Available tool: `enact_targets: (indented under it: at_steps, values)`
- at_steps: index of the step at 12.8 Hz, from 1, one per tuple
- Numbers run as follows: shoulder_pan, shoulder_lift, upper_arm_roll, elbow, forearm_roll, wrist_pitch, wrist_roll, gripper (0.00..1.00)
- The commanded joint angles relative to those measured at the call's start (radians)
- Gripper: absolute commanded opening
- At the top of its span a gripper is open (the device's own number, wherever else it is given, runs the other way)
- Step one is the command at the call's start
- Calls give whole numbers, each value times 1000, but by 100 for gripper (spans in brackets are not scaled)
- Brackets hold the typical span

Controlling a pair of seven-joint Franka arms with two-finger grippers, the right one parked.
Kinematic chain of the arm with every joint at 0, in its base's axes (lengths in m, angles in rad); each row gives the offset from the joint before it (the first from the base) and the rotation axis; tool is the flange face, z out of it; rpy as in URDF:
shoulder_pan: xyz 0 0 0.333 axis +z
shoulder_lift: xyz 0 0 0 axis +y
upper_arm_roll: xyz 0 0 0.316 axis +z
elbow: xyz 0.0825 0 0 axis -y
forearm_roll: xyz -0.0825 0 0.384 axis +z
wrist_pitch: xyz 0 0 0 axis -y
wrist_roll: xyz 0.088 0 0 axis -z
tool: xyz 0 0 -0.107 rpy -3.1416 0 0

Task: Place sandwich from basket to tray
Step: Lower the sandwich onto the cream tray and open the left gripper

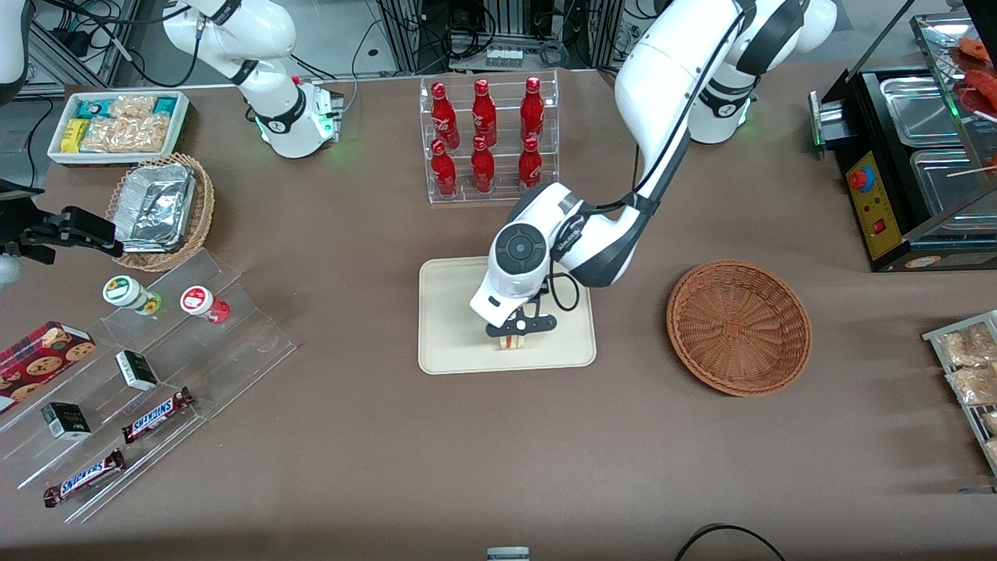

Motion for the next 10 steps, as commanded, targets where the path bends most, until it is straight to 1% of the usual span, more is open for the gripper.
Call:
enact_targets:
  at_steps: [1, 5, 6, 7, 10]
  values:
    - [-14, 30, 10, 44, -6, -23, -46, 0]
    - [-49, 44, 16, 44, 11, -18, -55, 0]
    - [-48, 44, 16, 44, 10, -12, -64, 45]
    - [-48, 44, 18, 44, 11, -12, -65, 99]
    - [-48, 39, 18, 44, 13, -13, -65, 100]
